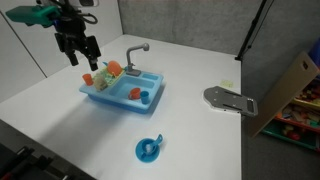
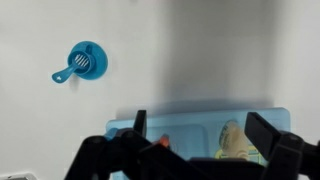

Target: Pick up the detergent and put it on the table

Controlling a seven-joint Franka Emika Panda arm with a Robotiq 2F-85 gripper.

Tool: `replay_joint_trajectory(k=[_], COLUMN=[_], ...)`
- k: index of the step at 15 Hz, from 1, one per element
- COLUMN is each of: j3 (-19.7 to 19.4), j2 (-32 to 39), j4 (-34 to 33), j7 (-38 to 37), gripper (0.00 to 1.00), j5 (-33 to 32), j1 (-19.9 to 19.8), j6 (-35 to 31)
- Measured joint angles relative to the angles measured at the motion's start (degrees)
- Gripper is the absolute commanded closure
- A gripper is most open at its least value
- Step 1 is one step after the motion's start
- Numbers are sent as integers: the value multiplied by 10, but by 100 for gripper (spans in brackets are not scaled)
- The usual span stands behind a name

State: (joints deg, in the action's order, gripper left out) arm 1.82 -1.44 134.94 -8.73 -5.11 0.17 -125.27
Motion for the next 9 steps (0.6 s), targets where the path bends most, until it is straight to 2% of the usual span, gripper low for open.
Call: replay_joint_trajectory(k=[9], j3=[13], j2=[51], j4=[-6], j7=[-1], gripper=[0], j5=[39], j1=[32], j6=[-99])
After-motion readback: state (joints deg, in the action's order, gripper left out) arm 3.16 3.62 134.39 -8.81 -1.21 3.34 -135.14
